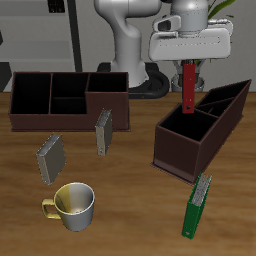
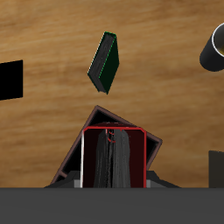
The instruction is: Place the red book into the left desk caddy's right compartment
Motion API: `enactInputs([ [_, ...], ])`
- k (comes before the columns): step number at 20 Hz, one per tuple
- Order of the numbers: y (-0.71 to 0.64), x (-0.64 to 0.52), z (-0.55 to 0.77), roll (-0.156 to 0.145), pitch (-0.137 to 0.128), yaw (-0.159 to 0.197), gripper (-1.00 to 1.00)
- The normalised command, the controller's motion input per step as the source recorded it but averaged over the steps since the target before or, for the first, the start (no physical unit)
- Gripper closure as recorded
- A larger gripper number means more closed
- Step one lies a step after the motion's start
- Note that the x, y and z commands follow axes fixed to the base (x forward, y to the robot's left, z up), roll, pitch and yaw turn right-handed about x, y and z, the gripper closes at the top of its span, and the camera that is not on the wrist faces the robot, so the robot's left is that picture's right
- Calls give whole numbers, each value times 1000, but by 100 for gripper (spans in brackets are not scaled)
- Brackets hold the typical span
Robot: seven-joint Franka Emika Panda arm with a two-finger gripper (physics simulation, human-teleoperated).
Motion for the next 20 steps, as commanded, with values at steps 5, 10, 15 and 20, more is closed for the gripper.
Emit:
enactInputs([
  [5,101,5,-134,13,16,3,100],
  [10,82,54,-179,6,10,26,100],
  [15,-36,12,-10,-7,-7,10,100],
  [20,-5,28,-99,1,7,-2,100],
])
